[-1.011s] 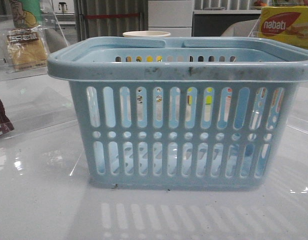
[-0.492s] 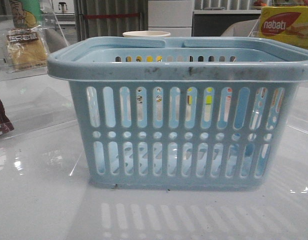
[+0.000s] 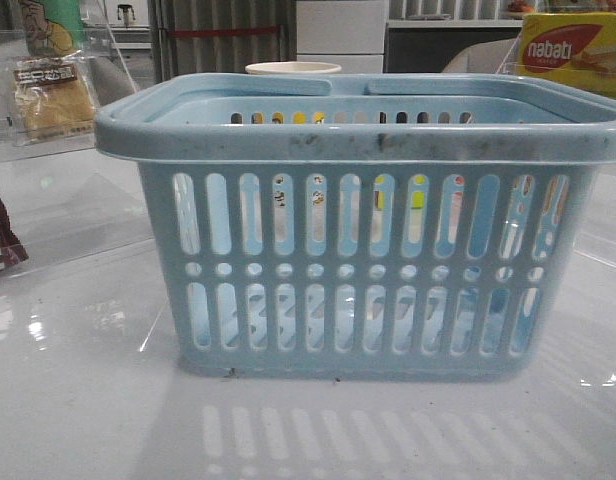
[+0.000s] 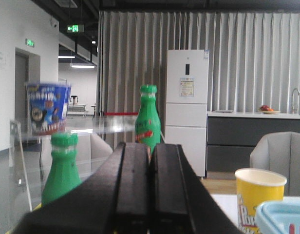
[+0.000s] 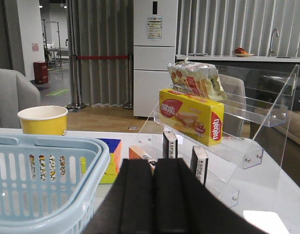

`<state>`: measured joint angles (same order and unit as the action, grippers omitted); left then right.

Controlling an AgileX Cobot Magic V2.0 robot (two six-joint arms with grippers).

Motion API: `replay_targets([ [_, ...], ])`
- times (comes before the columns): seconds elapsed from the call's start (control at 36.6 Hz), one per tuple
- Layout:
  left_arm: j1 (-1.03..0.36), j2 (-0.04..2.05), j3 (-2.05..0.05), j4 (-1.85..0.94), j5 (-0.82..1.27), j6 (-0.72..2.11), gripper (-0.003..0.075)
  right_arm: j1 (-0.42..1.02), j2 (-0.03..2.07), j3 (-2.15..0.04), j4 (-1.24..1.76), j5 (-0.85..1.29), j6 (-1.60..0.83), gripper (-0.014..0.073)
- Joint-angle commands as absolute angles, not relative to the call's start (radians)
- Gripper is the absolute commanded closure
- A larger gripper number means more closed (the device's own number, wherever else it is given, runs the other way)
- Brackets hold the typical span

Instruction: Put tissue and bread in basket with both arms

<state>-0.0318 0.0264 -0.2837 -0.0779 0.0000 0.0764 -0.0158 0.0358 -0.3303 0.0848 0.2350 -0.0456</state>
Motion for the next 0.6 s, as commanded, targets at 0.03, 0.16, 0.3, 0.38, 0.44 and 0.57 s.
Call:
replay_targets([
  [0.03,-0.038,0.116,-0.438,-0.085,0.033,0.073,0.0628,-0.022,0.141,-0.484,0.078,0.273,-0.05,0.0539],
  [0.16,-0.038,0.203,-0.564,-0.085,0.158,0.073,0.0628,-0.022,0.238,-0.6,0.078,0.385,-0.05,0.0539],
  [0.3,-0.038,0.284,-0.646,-0.085,0.29,0.073,0.0628,-0.022,0.326,-0.664,0.078,0.469,-0.05,0.0539],
  [0.38,-0.038,0.323,-0.661,-0.085,0.352,0.073,0.0628,-0.022,0.365,-0.666,0.078,0.478,-0.05,0.0539],
  [0.44,-0.038,0.343,-0.661,-0.085,0.379,0.073,0.0628,-0.022,0.388,-0.666,0.078,0.494,-0.05,0.0539],
  [0.57,-0.038,0.39,-0.643,-0.085,0.419,0.073,0.0628,-0.022,0.438,-0.666,0.078,0.548,-0.05,0.0539],
])
